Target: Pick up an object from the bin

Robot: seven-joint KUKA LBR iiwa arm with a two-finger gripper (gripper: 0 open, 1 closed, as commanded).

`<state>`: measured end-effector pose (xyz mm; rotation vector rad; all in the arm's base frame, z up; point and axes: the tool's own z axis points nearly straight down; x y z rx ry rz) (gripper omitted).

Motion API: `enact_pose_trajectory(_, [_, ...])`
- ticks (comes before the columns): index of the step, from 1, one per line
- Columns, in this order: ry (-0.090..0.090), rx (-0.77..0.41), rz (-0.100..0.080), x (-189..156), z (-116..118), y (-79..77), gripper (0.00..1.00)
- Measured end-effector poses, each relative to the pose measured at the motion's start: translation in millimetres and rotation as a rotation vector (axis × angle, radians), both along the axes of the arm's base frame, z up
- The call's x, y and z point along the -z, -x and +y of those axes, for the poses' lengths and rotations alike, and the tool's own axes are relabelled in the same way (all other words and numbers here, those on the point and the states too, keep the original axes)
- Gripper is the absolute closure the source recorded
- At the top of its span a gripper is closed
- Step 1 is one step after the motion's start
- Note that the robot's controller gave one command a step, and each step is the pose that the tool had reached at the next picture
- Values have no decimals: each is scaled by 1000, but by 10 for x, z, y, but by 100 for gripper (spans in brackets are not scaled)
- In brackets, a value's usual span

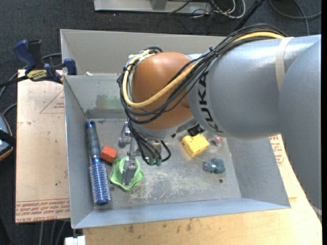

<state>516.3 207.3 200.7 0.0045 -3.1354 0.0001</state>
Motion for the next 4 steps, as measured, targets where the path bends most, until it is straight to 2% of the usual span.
enact_pose_trajectory(1, [-10,216,-22,1144,-436,115,0])
enact_pose_trajectory(2, [-1,264,-7,1004,-435,178,0])
enact_pose_trajectory(3, [0,375,-5,1013,-475,185,0])
enact_pose_trajectory(4, [-13,607,-26,1210,-438,154,0])
